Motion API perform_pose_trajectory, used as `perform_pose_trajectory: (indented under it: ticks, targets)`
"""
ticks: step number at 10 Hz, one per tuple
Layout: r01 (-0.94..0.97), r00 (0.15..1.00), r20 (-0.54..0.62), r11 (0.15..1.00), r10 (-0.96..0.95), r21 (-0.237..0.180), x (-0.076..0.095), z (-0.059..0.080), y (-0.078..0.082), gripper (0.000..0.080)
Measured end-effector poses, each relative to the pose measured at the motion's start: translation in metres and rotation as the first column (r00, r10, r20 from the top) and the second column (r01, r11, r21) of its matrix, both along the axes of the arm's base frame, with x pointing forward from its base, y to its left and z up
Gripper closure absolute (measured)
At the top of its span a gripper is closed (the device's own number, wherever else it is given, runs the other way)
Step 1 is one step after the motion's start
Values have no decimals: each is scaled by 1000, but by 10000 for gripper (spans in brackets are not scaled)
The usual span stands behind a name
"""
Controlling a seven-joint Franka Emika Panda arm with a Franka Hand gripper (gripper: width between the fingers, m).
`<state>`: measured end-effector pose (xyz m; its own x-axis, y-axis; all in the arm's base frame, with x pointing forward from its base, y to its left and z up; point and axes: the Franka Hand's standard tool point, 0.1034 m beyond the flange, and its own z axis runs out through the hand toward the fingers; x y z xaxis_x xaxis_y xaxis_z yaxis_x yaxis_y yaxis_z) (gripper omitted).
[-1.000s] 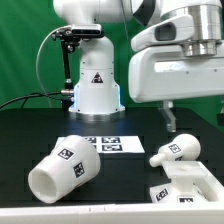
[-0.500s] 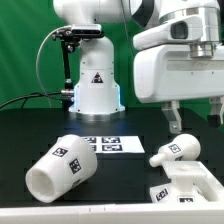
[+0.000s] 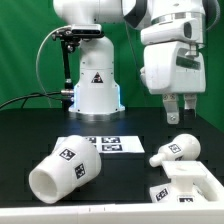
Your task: Assemble lamp
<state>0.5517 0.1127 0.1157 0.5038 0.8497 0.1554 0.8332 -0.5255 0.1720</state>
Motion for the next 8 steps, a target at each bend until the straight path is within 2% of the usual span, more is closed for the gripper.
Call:
perform_pose_trajectory:
  ticks: [3,5,6,8]
  targets:
    - [-181,983,-2,982,182,-48,-3,-3,0,101]
    - [-302,952,-93,947,293,-113,-29,-17,21,101]
    - [-391,920,-92,911,381,-135,-35,-20,24,101]
    - [-471,882,-103,869,460,-150,-32,-20,17,101]
